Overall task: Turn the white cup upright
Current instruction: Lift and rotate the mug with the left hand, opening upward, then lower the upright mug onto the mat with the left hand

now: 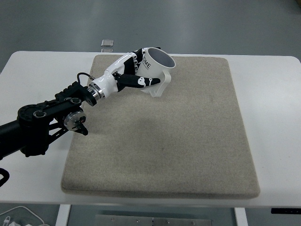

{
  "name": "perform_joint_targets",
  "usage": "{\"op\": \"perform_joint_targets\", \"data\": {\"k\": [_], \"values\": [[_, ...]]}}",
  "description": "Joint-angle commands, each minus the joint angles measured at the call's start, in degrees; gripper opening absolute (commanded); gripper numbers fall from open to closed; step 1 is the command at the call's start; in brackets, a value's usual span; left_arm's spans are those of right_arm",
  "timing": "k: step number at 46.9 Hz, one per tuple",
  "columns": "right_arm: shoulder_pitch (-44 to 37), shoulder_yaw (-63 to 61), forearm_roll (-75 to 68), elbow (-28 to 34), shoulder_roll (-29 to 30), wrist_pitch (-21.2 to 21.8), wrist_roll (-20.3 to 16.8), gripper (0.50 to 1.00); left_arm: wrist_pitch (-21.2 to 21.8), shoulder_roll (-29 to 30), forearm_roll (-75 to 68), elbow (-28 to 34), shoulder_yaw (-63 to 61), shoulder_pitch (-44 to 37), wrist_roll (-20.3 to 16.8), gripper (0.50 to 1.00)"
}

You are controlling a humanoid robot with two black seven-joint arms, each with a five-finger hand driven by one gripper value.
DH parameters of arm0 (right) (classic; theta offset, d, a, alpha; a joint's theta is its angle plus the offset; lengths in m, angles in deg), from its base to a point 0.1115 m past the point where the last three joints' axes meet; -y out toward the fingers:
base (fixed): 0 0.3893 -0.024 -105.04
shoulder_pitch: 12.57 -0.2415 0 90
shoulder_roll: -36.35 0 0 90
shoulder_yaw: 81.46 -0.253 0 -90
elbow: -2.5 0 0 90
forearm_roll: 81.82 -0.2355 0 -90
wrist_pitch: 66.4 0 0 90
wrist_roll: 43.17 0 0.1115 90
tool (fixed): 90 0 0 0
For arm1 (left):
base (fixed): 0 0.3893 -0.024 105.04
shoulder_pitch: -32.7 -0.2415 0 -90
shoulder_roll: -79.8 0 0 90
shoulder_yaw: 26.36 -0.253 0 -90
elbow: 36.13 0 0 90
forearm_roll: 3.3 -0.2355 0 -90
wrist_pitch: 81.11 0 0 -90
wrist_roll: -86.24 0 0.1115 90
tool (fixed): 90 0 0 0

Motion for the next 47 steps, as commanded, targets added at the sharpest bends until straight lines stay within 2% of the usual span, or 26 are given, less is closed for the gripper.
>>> {"op": "perform_joint_targets", "data": {"k": [1, 4, 9, 12, 22, 27, 33, 47], "values": [[0.0, 0.0, 0.0, 0.0, 0.0, -0.01, 0.0, 0.93, -1.16, -0.01, 2.15, 0.0, 1.54, -1.15, 0.02, 0.5], [0.0, 0.0, 0.0, 0.0, 0.0, -0.01, 0.0, 0.93, -4.31, -0.01, 5.31, 0.0, 3.38, -2.38, 0.1, 0.5], [0.0, 0.0, 0.0, 0.0, 0.0, -0.01, 0.0, 0.93, -12.22, -0.09, 13.65, 2.37, 5.32, -4.31, 0.28, 0.5], [0.0, 0.0, 0.0, 0.0, 0.0, -0.01, 0.0, 0.93, -14.95, -0.36, 16.48, 4.04, 4.89, -4.76, 0.54, 0.5], [0.0, 0.0, 0.0, 0.0, 0.0, -0.01, 0.0, 0.93, -15.49, -0.27, 15.87, 6.24, 4.18, -5.02, 0.54, 0.5], [0.0, 0.0, 0.0, 0.0, 0.0, -0.01, 0.0, 0.93, -15.57, -0.36, 11.14, 6.16, 2.78, -4.93, 0.54, 0.5], [0.0, 0.0, 0.0, 0.0, 0.0, -0.01, 0.0, 0.93, -14.43, -0.45, 3.92, 6.16, 2.86, -4.67, 0.63, 0.5], [0.0, 0.0, 0.0, 0.0, 0.0, -0.01, 0.0, 0.93, -11.18, -0.45, -0.65, 7.47, 2.6, -3.18, 1.25, 0.5]]}}
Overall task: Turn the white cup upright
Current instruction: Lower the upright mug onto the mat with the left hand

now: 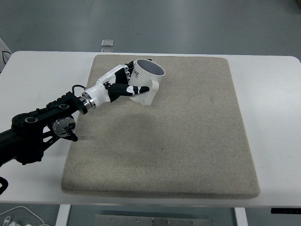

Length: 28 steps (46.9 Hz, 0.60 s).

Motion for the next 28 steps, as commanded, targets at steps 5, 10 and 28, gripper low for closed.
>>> {"op": "perform_joint_targets", "data": {"k": [5, 10, 28], "values": [[0.0, 0.0, 0.0, 0.0, 0.0, 0.01, 0.0, 0.93, 1.19, -0.41, -4.97, 1.15, 0.08, 0.18, 0.06, 0.5], [0.0, 0.0, 0.0, 0.0, 0.0, 0.01, 0.0, 0.93, 1.36, -0.59, -6.48, 1.15, 0.17, 0.18, 0.06, 0.5], [0.0, 0.0, 0.0, 0.0, 0.0, 0.01, 0.0, 0.93, 1.36, -0.94, -5.77, 1.24, 0.35, 0.18, 0.24, 0.508]]}}
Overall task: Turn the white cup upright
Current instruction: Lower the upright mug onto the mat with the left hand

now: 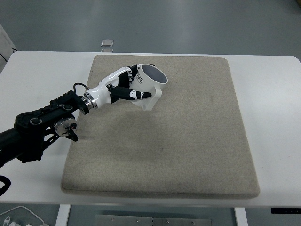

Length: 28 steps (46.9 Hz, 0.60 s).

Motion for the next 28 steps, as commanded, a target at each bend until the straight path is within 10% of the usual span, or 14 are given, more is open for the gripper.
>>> {"op": "perform_joint_targets", "data": {"k": [1, 12, 28], "values": [[0.0, 0.0, 0.0, 0.0, 0.0, 0.0, 0.0, 0.93, -0.09, 0.01, 0.37, 0.19, -0.08, 0.06, 0.12, 0.533], [0.0, 0.0, 0.0, 0.0, 0.0, 0.0, 0.0, 0.93, -0.27, 0.01, 0.46, 0.19, -0.08, 0.15, 0.82, 0.765], [0.0, 0.0, 0.0, 0.0, 0.0, 0.0, 0.0, 0.93, -0.36, 0.09, 0.46, 0.45, -0.26, 0.24, 0.99, 0.885]]}}
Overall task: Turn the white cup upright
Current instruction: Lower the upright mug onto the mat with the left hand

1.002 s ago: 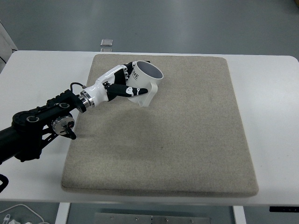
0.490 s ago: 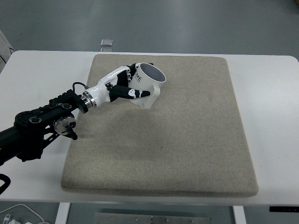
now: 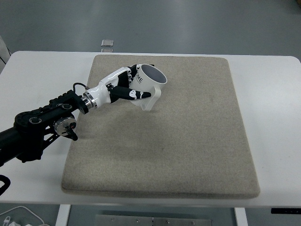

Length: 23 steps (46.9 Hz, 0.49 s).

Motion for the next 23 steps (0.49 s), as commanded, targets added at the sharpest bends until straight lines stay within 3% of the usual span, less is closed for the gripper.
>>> {"op": "perform_joint_targets", "data": {"k": [1, 11, 23], "values": [[0.0, 0.0, 0.0, 0.0, 0.0, -0.01, 0.0, 0.93, -0.23, 0.09, -0.01, 0.02, -0.08, 0.09, 0.26, 0.885], [0.0, 0.0, 0.0, 0.0, 0.0, -0.01, 0.0, 0.93, -0.5, 0.09, -0.01, 0.02, 0.01, 0.27, 2.11, 0.953], [0.0, 0.0, 0.0, 0.0, 0.0, -0.01, 0.0, 0.93, -0.67, 0.09, -0.01, -0.07, 0.09, 0.71, 2.11, 0.981]]}}
